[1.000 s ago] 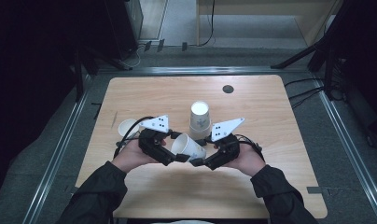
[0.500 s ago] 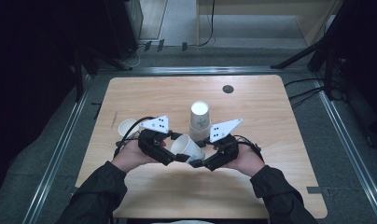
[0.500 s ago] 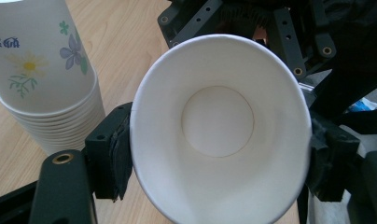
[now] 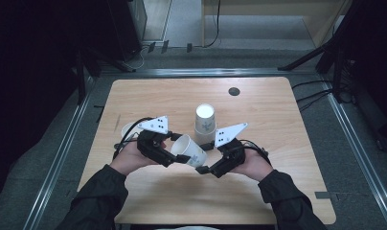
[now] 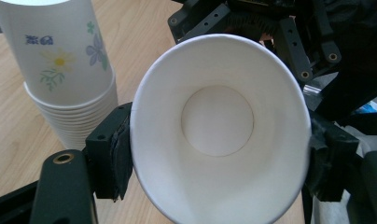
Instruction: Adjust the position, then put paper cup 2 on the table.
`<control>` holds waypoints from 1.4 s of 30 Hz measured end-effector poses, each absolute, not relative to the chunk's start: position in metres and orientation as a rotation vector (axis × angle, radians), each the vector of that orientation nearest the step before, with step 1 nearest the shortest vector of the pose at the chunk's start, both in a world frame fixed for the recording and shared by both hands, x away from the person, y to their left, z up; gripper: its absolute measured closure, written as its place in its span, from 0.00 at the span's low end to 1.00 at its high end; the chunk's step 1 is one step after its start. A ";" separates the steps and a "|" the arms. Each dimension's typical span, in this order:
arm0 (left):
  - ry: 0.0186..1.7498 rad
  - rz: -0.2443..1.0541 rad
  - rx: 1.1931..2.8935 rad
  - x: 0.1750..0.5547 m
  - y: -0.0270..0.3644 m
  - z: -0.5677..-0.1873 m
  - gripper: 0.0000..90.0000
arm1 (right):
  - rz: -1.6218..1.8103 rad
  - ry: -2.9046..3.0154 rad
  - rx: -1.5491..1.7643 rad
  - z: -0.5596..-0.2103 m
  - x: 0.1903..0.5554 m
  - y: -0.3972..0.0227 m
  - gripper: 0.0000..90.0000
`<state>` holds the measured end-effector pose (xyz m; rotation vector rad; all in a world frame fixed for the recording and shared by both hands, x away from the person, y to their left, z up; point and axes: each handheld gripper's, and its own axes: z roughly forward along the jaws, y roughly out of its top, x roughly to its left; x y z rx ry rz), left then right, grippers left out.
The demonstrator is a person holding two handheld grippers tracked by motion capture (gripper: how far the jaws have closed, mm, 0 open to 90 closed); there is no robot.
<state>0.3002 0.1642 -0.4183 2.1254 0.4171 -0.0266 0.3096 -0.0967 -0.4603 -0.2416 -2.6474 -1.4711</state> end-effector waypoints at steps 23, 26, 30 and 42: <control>0.468 0.033 2.201 0.306 0.189 -0.419 0.27 | -1.388 -2.783 -0.332 -0.474 0.312 -0.104 0.22; 0.479 0.040 2.219 0.307 0.193 -0.420 0.27 | -1.361 -2.819 -0.300 -0.476 0.314 -0.107 0.23; 0.493 0.053 2.232 0.307 0.197 -0.423 0.27 | -1.387 -2.840 -0.342 -0.473 0.317 -0.110 0.24; 0.513 0.053 2.260 0.305 0.214 -0.428 0.26 | -1.409 -2.877 -0.479 -0.469 0.327 -0.132 0.27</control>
